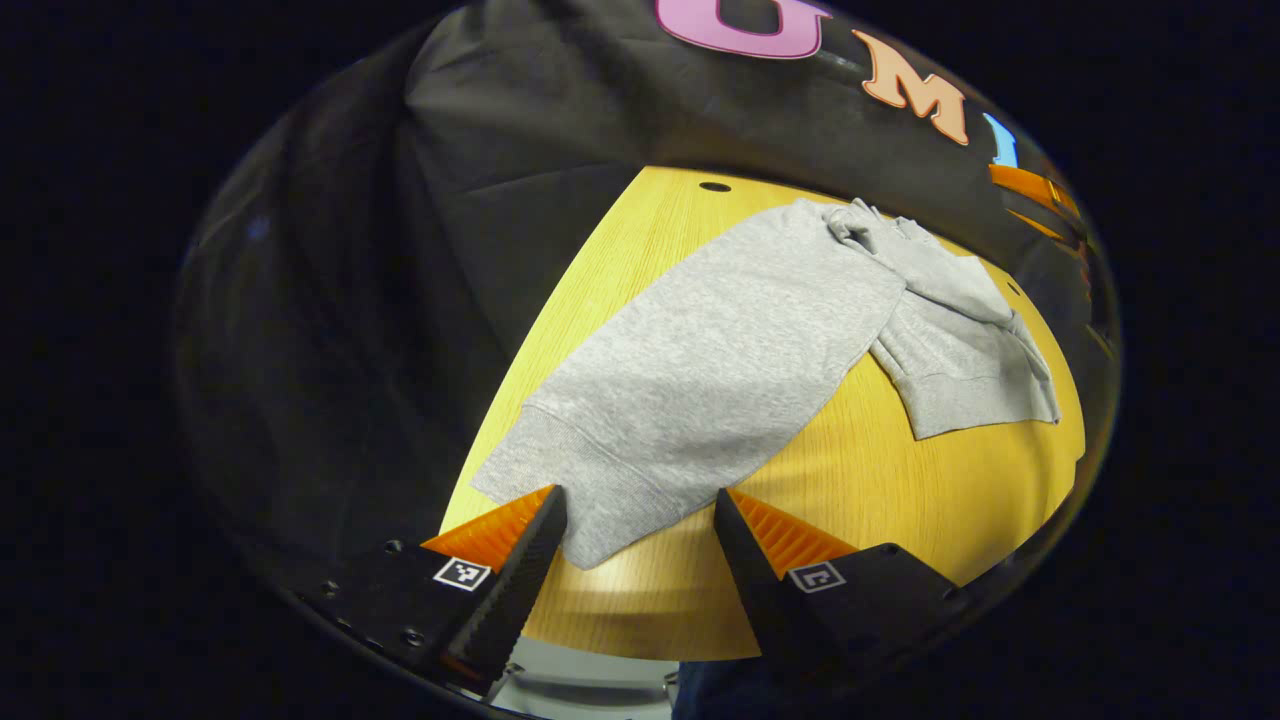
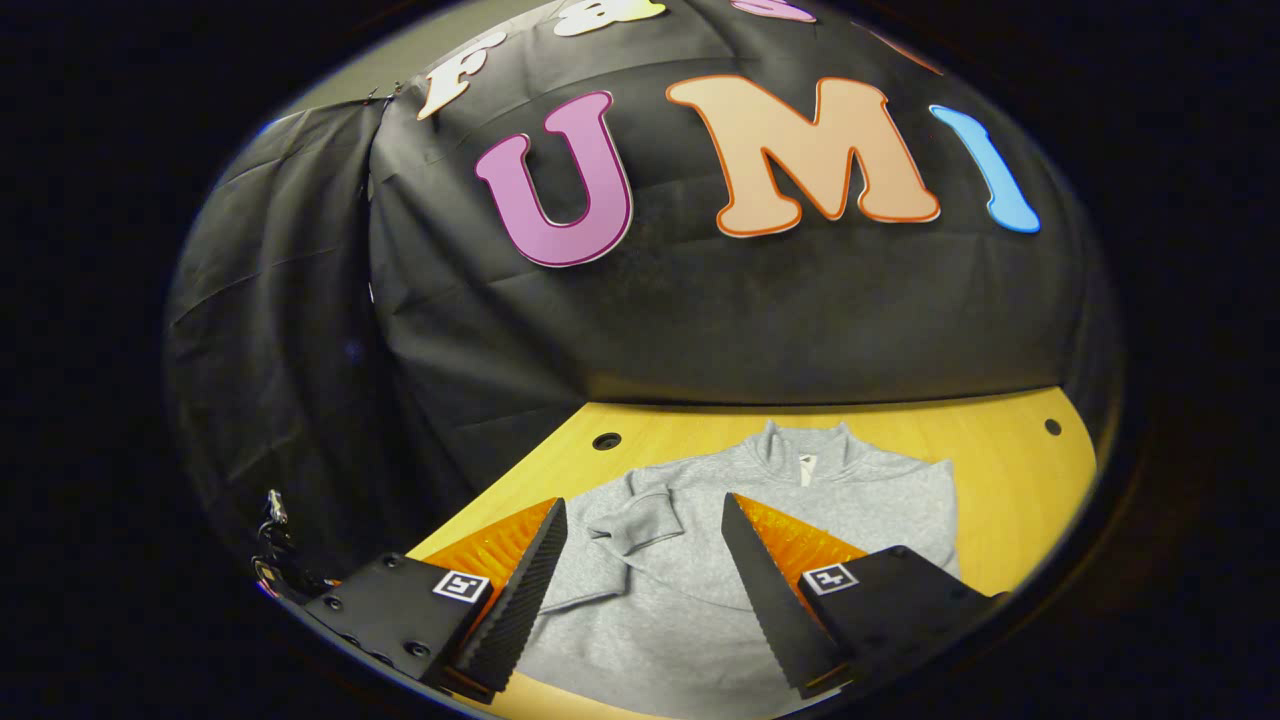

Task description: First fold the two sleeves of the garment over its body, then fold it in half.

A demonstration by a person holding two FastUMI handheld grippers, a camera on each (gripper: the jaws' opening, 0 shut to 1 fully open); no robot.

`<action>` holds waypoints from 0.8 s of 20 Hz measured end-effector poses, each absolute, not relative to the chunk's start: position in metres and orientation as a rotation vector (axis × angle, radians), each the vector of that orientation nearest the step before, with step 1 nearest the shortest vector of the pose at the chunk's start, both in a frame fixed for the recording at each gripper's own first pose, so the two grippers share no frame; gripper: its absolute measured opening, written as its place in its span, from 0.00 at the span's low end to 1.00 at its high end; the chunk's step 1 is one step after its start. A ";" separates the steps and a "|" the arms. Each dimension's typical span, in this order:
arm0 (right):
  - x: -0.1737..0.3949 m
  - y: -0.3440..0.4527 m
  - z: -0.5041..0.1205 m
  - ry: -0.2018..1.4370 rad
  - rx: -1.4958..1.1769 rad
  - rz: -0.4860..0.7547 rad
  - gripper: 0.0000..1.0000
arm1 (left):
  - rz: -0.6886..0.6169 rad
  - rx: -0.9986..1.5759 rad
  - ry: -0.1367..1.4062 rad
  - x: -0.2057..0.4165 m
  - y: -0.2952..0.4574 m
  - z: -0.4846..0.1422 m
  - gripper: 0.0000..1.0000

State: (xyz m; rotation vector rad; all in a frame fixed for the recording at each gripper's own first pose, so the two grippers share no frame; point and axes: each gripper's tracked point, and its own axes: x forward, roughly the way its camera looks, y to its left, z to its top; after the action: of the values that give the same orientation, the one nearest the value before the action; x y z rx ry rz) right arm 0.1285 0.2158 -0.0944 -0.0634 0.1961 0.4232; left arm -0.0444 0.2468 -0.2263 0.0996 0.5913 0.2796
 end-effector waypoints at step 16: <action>0.043 0.098 -0.064 0.182 0.019 0.164 0.94 | 0.289 0.149 0.554 -0.016 0.248 -0.220 0.06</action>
State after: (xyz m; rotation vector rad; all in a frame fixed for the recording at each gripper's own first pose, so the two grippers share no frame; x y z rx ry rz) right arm 0.0431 0.0979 -0.0642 0.0195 0.1818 0.1639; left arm -0.0157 0.2476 -0.2199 0.1493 0.5539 0.2885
